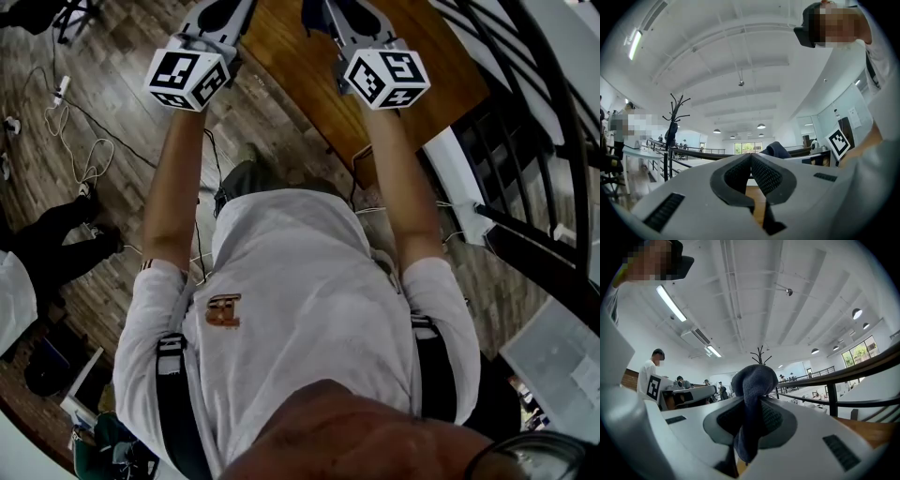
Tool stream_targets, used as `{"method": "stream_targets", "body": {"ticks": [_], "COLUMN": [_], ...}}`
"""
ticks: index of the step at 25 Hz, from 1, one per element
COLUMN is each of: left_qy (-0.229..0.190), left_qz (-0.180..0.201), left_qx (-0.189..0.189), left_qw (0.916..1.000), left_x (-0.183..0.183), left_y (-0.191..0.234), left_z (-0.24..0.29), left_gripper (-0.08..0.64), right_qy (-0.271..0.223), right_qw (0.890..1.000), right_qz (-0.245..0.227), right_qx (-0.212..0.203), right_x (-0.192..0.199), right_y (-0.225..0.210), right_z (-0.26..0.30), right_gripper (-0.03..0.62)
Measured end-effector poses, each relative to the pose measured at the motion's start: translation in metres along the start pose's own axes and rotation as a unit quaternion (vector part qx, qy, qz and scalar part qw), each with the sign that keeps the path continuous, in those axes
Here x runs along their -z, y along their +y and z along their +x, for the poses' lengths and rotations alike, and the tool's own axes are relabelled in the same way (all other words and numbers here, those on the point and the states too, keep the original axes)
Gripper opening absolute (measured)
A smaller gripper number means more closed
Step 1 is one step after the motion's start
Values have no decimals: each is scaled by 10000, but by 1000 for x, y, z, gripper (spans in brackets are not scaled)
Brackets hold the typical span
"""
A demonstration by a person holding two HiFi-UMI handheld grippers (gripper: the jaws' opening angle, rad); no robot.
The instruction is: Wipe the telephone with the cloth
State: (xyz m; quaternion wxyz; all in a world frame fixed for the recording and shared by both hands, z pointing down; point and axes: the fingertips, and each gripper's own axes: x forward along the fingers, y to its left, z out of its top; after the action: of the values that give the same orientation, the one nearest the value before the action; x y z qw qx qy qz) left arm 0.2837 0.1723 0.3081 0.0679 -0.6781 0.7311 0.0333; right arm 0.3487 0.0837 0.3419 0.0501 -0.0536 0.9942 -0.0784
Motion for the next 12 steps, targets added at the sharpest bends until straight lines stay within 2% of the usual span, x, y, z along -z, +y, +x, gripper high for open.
{"method": "stream_targets", "body": {"ticks": [4,12], "left_qy": [-59,-100], "left_qz": [31,-79], "left_qx": [40,331], "left_qw": [10000,9994], "left_x": [2,10], "left_y": [28,167], "left_z": [8,48], "left_gripper": [18,18], "right_qy": [-33,99], "right_qw": [10000,9990], "right_qz": [-75,-176], "right_qx": [27,405], "right_x": [0,10], "right_y": [-1,-11], "right_z": [27,163], "right_gripper": [78,78]}}
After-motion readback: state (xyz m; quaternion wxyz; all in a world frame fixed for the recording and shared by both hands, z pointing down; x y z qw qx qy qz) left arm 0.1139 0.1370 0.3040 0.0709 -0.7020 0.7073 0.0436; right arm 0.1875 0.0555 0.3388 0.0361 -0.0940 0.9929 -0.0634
